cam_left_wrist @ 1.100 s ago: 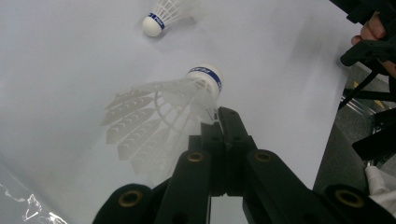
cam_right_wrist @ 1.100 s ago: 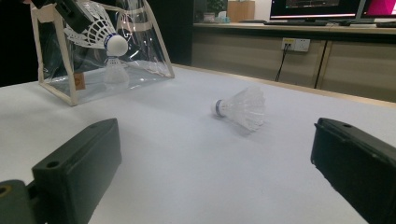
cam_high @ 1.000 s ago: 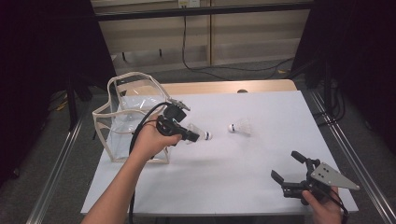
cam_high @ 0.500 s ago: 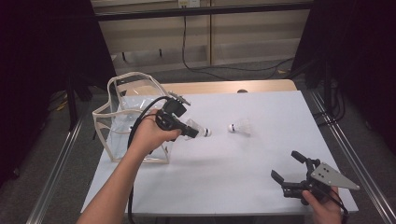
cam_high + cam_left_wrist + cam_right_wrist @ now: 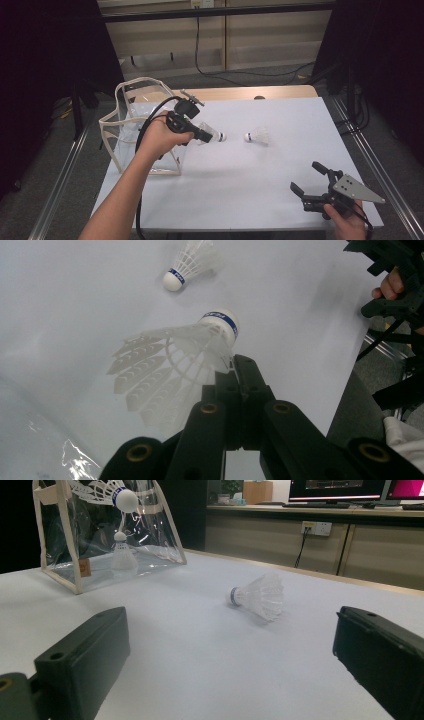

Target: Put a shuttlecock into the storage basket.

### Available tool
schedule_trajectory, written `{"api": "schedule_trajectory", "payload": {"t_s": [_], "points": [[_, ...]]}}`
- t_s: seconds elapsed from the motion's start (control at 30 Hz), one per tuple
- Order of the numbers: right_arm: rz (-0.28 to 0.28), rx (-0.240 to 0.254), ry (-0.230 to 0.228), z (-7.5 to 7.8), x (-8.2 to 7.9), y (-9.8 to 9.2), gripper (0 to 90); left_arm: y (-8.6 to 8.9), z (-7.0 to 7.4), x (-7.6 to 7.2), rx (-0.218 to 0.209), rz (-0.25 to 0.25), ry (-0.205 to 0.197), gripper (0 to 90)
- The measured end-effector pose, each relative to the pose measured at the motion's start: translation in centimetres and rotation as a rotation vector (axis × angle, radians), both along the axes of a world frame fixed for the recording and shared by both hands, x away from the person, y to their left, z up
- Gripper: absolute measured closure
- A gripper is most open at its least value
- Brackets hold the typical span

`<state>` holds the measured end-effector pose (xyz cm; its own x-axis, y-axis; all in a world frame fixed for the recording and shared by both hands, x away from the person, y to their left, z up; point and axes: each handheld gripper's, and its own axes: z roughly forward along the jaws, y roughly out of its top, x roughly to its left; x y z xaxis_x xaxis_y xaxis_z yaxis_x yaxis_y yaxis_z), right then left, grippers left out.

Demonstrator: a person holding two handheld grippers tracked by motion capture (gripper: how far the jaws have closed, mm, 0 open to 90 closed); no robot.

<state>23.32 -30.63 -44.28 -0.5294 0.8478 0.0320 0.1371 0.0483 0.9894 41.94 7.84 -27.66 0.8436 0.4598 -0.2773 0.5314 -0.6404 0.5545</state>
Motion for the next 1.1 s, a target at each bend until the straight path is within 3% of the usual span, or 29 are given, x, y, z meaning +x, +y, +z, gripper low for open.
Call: {"api": "schedule_trajectory", "payload": {"t_s": [1.1], "points": [[0.002,-0.001,0.000,0.0,0.1,0.0,1.4,0.8,3.0,1.1,0.016,0.031,-0.009,90.0]]}}
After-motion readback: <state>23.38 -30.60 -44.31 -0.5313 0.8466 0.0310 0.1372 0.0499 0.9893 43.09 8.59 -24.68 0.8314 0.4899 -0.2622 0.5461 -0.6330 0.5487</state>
